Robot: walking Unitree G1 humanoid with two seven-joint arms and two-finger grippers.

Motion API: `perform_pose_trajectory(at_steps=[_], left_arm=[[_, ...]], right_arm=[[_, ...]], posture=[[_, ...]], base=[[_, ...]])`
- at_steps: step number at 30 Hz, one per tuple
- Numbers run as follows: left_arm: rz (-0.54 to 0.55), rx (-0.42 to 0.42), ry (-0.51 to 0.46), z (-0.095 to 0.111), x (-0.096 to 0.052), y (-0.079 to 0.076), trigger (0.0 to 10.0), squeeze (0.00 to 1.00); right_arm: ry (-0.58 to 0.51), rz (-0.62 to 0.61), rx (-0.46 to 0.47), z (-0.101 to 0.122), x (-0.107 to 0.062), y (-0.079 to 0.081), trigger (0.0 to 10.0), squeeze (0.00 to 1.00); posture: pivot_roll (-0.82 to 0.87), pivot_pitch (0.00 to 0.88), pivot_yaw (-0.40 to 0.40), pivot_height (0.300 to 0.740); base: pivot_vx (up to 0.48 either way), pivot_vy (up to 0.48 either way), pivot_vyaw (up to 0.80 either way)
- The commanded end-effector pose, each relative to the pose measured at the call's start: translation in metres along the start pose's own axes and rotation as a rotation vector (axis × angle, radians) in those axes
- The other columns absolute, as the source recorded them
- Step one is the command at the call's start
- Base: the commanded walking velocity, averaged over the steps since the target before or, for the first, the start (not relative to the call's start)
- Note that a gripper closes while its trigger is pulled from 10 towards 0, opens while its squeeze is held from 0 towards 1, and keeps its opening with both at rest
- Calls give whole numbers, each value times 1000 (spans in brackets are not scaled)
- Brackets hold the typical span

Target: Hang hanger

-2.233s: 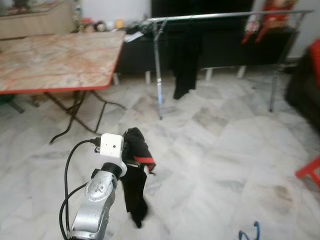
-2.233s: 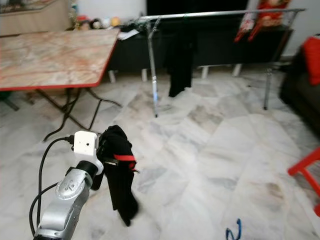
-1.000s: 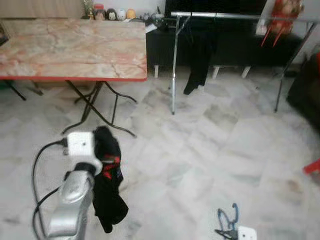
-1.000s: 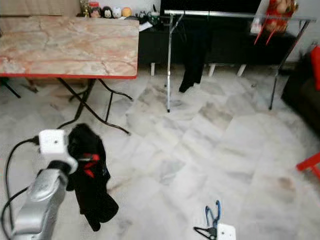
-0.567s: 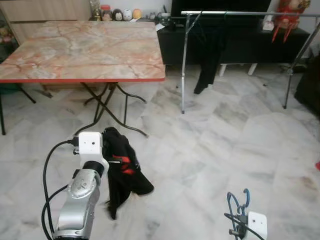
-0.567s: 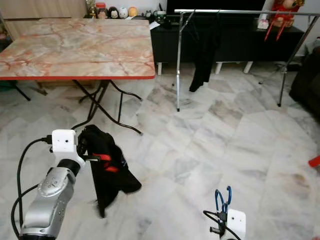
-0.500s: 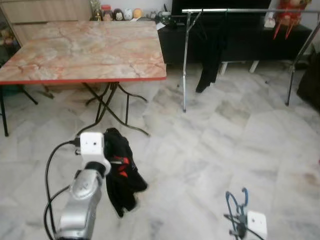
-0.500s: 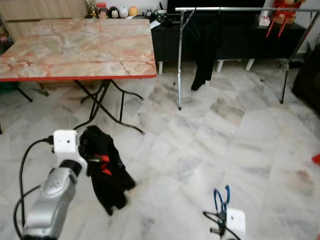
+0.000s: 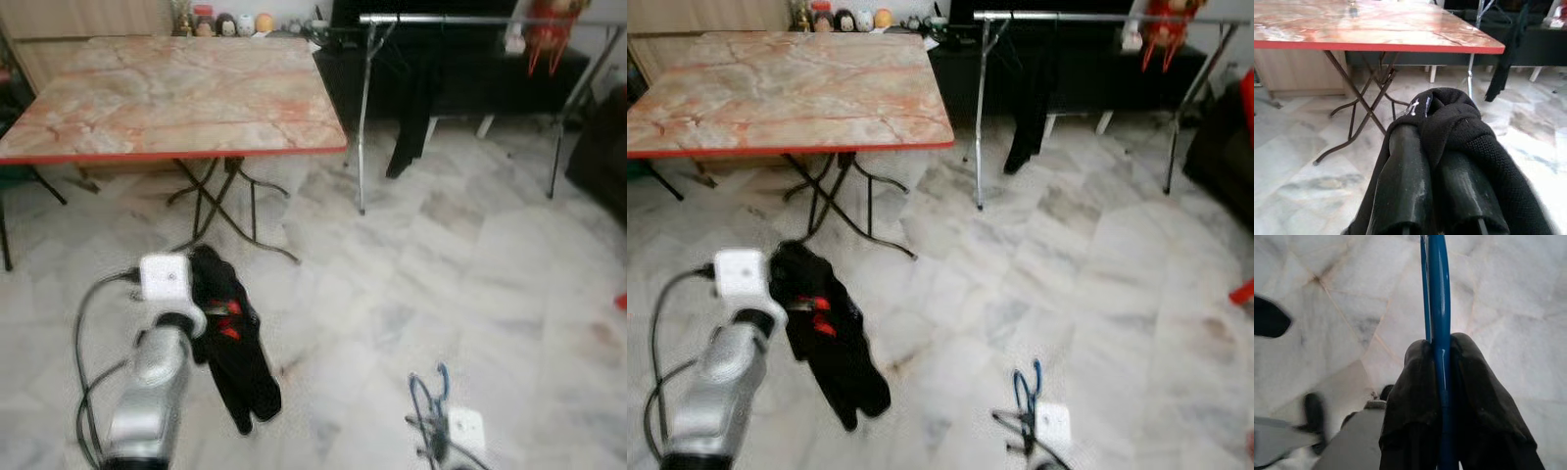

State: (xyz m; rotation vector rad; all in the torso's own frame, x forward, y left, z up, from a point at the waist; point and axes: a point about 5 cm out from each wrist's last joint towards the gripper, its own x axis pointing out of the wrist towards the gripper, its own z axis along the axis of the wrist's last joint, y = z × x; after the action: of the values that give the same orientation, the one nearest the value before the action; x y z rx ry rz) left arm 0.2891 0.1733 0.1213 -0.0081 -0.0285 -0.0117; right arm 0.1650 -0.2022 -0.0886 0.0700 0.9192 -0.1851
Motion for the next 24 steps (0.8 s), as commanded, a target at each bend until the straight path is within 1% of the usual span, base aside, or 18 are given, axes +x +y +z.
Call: perform_pose_trajectory(at_steps=[1, 3, 8, 10, 13, 15, 18, 19, 21, 24], left_arm=[[9, 30, -30, 6, 3, 4, 10000, 0], [-1, 25, -35, 7, 7, 0, 10000, 0], [-10, 30, -41, 9, 11, -2, 10000, 0], [3, 48, -31, 8, 12, 0, 10000, 0], [10, 40, -20, 5, 11, 1, 10000, 0], [17, 14, -17, 4, 9, 2, 10000, 0], [23, -3, -2, 2, 9, 3, 10000, 0], [29, -22, 1, 1, 9, 4, 10000, 0], [32, -40, -10, 3, 9, 3, 10000, 0], [28, -33, -35, 8, 10, 0, 10000, 0]], right_arm=[[-11, -4, 1, 4, 1, 0, 10000, 0], [-2, -23, 14, 2, 0, -5, 10000, 0], [16, -30, 19, -1, 0, -4, 10000, 0], [16, -23, 13, 2, 1, -2, 10000, 0], [14, -23, 19, 4, 2, -1, 10000, 0], [11, -20, 19, 5, 2, -1, 10000, 0], [9, -15, 14, 5, 2, 0, 10000, 0], [9, -9, 16, 4, 2, 1, 10000, 0], [11, -1, 21, 3, 1, 1, 10000, 0], [13, 6, 10, 0, 0, 2, 10000, 0]], posture=[[31, 0, -83, 740], [26, 0, -76, 740], [35, 0, -76, 740], [39, 0, -78, 740], [42, 0, -76, 740], [38, 0, -71, 740], [34, 0, -69, 740], [30, 0, -68, 740], [26, 0, -65, 740], [21, 0, -63, 740]], base=[[0, 345, 0], [0, 345, 0], [0, 349, 0], [0, 0, 0], [0, 0, 0], [0, 0, 0], [0, 0, 0], [0, 0, 0], [0, 0, 0], [0, 0, 0]])
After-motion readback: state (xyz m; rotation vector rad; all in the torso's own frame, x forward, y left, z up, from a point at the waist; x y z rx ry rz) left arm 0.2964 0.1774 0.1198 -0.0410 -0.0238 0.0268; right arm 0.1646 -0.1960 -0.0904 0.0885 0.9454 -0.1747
